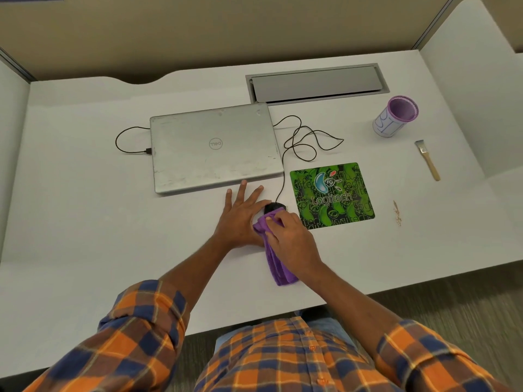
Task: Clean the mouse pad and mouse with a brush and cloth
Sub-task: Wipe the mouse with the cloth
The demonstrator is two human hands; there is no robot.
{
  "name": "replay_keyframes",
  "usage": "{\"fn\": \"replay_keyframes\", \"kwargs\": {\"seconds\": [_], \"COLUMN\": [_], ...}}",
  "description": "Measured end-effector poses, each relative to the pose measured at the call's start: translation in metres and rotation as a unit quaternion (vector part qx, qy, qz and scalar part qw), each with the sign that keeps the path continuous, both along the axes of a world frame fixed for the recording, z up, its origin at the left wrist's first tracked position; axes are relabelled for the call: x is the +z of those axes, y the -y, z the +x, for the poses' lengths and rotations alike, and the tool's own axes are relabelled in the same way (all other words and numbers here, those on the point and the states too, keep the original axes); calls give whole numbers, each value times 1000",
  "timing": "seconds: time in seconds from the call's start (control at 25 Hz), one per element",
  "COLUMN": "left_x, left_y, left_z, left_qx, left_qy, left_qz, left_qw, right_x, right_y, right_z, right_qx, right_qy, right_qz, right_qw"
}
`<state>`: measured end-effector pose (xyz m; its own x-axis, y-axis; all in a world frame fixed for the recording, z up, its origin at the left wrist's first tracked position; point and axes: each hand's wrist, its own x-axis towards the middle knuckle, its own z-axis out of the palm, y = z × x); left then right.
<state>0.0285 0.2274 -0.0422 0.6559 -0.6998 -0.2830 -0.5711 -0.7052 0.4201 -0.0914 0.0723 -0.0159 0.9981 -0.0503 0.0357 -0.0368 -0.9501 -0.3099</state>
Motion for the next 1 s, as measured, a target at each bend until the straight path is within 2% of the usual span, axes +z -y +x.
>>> {"fn": "replay_keyframes", "kwargs": {"seconds": [0.24,0.44,0.56,0.76,0.88,1.0], "left_x": [1,0,0,6,10,11], "left_y": [-1,-2,-1,-3,-2,-11], "left_z": [-2,-2,-2,-2,-6,-18], "left_qx": [14,18,9,-1,1,54], "left_qy": [-9,1,15,25,22,-9], "left_qz": [-11,-23,-9,-16,15,23], "left_qw": [1000,1000,1000,1000,1000,998], "right_x": [1,-4,-3,-2,-2,-2], "right_y": [12,13,9,-5,-6,-5], "right_z": [41,18,-4,-20,-23,-32], "right_qx": [-98,-122,-93,-2,-11,-18], "right_qy": [-33,-28,6,11,19,30], "right_qz": [73,118,102,7,8,33], "right_qw": [992,985,990,1000,1000,999]}}
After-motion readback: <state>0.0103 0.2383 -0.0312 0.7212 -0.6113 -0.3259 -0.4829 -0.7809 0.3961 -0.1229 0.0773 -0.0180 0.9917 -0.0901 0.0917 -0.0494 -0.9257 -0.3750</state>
